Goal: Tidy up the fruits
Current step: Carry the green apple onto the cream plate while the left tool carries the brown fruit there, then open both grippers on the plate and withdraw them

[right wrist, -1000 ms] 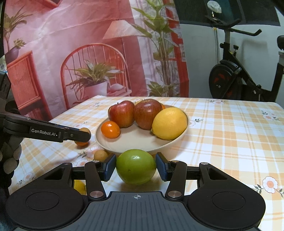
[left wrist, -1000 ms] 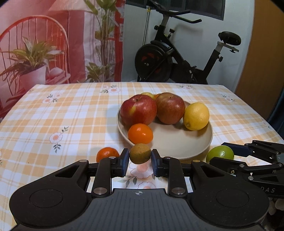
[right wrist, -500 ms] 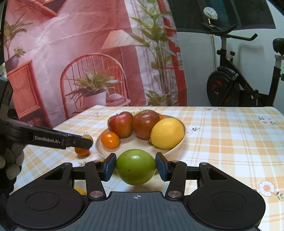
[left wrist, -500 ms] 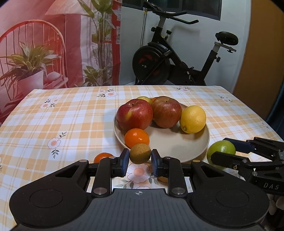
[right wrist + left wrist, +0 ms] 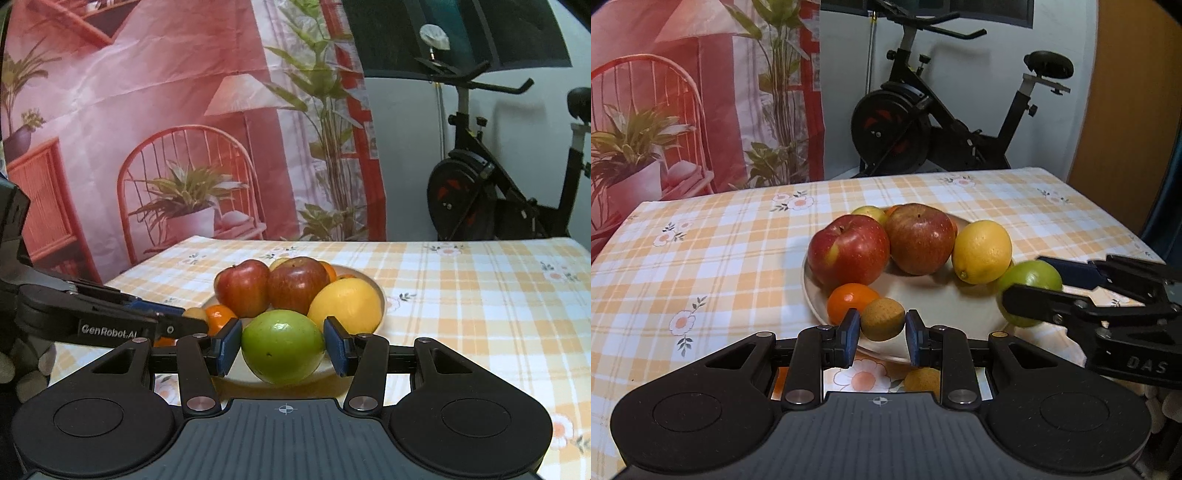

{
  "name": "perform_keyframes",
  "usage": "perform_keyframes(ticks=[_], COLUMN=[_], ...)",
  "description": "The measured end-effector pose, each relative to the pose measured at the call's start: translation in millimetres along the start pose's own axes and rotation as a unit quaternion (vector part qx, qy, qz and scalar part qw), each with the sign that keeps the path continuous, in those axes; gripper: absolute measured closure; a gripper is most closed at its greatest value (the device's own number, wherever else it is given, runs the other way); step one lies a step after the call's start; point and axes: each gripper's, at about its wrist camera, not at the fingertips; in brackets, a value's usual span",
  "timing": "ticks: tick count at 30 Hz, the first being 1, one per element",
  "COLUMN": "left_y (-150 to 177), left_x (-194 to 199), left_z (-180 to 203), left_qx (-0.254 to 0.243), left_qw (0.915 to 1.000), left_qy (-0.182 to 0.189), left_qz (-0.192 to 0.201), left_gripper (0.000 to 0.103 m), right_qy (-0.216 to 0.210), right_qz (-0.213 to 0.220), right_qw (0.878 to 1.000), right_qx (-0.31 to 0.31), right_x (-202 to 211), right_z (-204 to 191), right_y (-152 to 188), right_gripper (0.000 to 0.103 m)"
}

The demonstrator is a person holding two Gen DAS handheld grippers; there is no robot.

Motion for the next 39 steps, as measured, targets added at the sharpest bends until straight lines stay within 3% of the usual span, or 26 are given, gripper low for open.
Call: perform_keyframes(ticks=[13,32,36,39], left_y=[-1.3,-0.2,1.5,4.8], left_x=[-12.2,-10.6,-7.1,-4.2], left_z=[0.2,3.4,1.6,-0.8], left_qx=[-0.008,-0.007,0.003,0.010], left_qw=[0.9998,0.9997,0.9998,0.9997], left_qy=[-0.005,-0.010,-0.011,-0.015], left_qz=[-0.017,-0.019,-0.018,-0.017], left_gripper=[0.075,0.074,0.066,0.065], right_qy=[0.020,0.029,0.029,0.028], right_qz=[-0.025,-0.022,-0.018,-0.017], right_qw=[0.999,0.999,0.999,0.999], right_qx=[0.019,0.031,0.024,0.023], right_x=[-28.3,-25.6,-22.0,-21.2], right_z=[-1.4,-0.3,1.9,2.5], right_y=[-1.3,5.7,6.1,5.7], right_gripper=[0.058,0.057,0.057,0.057])
Point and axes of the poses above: each gripper's, at about its wrist camera, not at the fingertips, and x roughly against the way its jaws point, z to its right, y to its underside, and after that the axes turned 3 degrees about y, right-handed
